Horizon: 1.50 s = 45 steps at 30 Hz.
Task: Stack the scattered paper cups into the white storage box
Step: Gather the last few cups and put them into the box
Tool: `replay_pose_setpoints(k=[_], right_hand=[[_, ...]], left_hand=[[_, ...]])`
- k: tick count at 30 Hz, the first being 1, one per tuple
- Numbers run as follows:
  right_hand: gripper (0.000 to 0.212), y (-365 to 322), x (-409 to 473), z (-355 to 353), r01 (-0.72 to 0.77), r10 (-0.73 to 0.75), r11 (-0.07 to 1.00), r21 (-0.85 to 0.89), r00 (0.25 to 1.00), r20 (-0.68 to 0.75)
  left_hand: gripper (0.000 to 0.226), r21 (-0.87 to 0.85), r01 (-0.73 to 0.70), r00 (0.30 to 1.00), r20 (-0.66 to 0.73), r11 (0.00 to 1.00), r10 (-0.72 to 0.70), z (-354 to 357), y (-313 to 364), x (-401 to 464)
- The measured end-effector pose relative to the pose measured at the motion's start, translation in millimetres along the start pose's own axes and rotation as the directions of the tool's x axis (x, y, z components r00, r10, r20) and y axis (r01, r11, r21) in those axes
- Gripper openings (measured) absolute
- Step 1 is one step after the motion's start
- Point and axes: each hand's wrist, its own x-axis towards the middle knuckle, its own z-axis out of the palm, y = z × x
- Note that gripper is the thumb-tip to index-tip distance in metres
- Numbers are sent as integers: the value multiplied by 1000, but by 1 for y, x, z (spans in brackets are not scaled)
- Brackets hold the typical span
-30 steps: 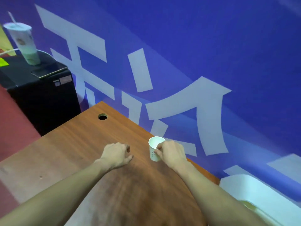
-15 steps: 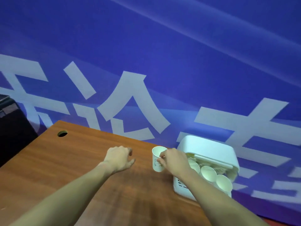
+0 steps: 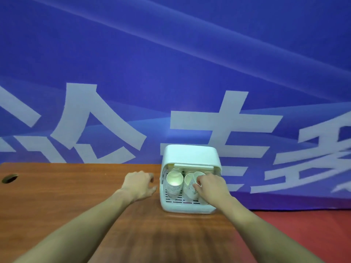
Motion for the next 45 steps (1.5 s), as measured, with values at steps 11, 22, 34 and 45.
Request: replay_pose_setpoints(k=[11,22,34,45], right_hand=[[26,58,-9,21,-98,100,994,-52,995,23],[25,56,8,56,25,15,977,-210,983,183],[28,57,29,66,12,66,969,-245,949,309],[25,75,18,51,-138,131,990,41,981,143]], left_hand=[[40,33,-80,996,31,996,79,2,40,20],[38,16,-44,996,81,999,43,17,39,30],[38,50,-18,996,91,999,14,10,29,42],[34,-65,-118,990,74,991,123,13,76,36]])
